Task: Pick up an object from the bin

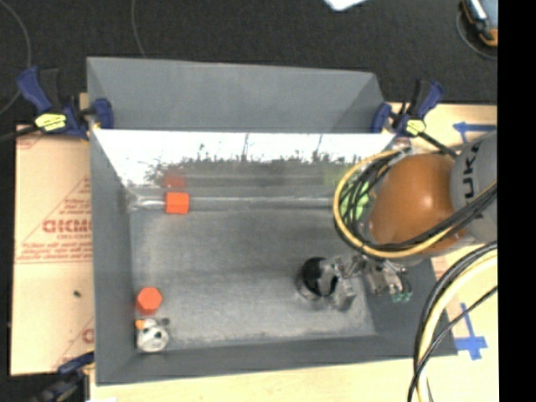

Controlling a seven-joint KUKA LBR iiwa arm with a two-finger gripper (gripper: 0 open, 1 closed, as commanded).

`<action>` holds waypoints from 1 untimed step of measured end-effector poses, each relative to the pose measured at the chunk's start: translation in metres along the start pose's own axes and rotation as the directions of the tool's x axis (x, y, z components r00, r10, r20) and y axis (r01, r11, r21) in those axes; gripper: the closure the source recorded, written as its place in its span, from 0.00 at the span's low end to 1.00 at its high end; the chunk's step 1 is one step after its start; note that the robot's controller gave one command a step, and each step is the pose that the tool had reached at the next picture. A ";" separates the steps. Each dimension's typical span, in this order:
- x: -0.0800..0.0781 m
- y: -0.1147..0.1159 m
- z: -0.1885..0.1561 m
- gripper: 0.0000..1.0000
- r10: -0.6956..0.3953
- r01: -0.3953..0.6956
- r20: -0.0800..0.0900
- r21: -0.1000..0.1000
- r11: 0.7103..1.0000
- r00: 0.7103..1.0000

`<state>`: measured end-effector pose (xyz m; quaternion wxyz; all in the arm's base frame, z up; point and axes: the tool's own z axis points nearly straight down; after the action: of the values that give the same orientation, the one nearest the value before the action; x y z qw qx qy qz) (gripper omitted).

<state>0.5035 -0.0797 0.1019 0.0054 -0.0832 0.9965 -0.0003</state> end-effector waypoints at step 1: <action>0.000 0.000 0.000 1.00 0.001 -0.001 0.000 0.000 1.000 1.000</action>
Offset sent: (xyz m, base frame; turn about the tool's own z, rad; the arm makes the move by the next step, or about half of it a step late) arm 0.0086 0.0097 -0.0014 -0.0055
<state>0.5036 -0.0797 0.1020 0.0054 -0.0829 0.9965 -0.0001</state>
